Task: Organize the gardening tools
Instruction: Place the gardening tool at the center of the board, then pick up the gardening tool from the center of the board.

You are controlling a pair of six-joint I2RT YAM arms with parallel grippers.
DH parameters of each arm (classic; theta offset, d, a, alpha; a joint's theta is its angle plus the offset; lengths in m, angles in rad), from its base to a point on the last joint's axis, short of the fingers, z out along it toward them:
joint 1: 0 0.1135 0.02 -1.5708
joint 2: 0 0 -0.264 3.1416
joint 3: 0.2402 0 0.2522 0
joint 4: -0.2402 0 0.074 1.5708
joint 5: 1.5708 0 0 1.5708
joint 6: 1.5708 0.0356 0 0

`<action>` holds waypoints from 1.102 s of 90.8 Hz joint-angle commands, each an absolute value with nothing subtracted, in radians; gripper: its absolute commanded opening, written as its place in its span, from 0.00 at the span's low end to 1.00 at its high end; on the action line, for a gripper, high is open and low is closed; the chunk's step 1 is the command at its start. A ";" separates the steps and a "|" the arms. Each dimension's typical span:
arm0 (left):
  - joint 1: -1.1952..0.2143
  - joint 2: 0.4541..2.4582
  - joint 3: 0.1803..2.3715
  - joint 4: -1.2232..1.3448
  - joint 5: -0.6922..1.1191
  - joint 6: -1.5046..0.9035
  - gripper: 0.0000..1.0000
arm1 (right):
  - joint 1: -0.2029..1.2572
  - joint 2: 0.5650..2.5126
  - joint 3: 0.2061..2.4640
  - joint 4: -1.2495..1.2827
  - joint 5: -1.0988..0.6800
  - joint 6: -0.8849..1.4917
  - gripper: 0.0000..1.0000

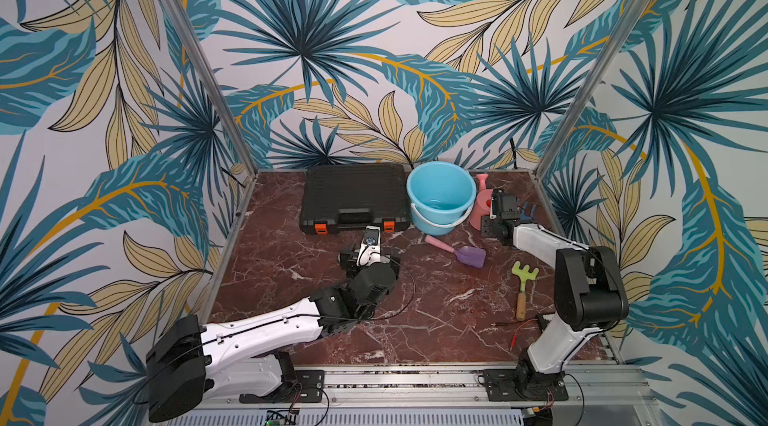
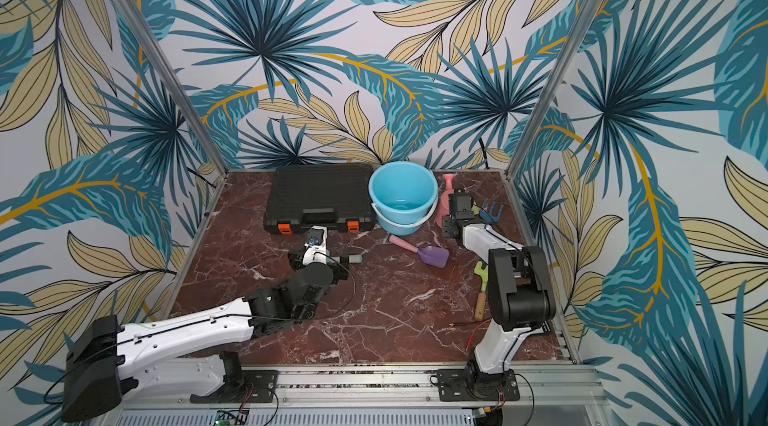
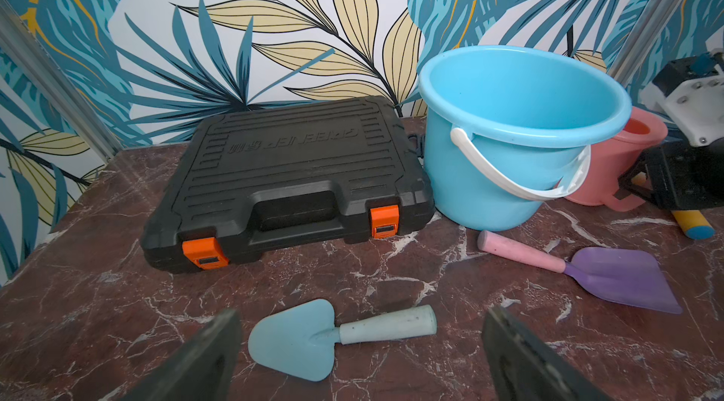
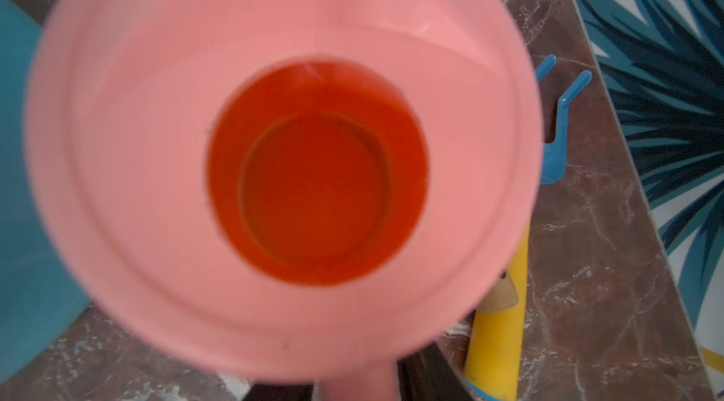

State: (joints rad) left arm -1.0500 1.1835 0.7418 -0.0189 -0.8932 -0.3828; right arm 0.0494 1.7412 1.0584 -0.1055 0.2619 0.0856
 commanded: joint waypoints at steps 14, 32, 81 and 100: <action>-1.046 1.193 0.734 -0.016 -0.894 -0.381 1.00 | 0.049 1.571 0.989 -0.143 0.224 0.225 0.61; -1.045 1.202 0.721 0.019 -0.893 -0.356 1.00 | 0.055 1.446 0.899 -0.144 0.137 0.331 0.75; -0.825 1.220 0.698 -0.121 -0.810 -0.565 1.00 | 0.395 1.262 0.782 -0.098 0.111 0.357 0.99; -0.683 1.112 0.624 -0.175 -0.810 -0.667 1.00 | 0.593 1.397 0.884 -0.068 0.121 0.259 1.00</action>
State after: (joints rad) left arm -0.7399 1.1755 0.6582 -0.1181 -0.8108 -0.5808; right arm 0.5098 1.3338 0.8402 -0.1001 0.1089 0.3355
